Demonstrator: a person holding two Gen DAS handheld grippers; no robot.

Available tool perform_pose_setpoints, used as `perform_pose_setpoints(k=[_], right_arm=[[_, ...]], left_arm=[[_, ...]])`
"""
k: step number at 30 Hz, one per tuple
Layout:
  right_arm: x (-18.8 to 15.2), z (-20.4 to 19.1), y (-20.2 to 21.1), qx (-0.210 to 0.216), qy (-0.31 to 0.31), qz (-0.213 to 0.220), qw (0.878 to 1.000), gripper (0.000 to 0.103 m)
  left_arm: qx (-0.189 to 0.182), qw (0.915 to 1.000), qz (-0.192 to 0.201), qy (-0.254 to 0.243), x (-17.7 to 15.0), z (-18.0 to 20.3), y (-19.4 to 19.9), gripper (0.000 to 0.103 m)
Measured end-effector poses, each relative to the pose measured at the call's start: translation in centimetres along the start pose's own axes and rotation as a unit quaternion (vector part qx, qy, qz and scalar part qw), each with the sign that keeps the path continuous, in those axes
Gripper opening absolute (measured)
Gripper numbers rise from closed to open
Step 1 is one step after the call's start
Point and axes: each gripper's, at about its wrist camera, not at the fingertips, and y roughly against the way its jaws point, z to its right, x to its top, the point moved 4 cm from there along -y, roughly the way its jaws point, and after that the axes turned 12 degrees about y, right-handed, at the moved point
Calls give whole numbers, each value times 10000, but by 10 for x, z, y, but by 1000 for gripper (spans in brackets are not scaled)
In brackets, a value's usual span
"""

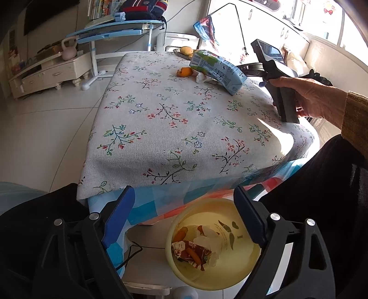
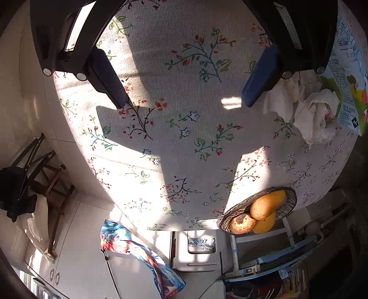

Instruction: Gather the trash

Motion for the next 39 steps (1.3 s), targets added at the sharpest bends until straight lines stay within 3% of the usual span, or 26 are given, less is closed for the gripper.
perform_pose_setpoints(k=[5, 8, 15, 32, 39], right_arm=[[1, 0, -1, -1, 3, 0, 10000, 96], [2, -1, -2, 0, 2, -1, 10000, 96], [2, -1, -2, 0, 4, 0, 10000, 96], [2, -1, -1, 0, 6, 3, 10000, 96], [2, -1, -1, -1, 8, 5, 10000, 96]], left_arm=[[-50, 9990, -389, 209, -5, -5, -7, 88], [-41, 9978, -654, 40, -14, 1, -13, 88], [234, 9975, -489, -453, -22, 7, -6, 89], [-349, 9948, -483, 824, 5, -41, 6, 91], [-316, 9955, -499, 746, 2, -37, 5, 91]])
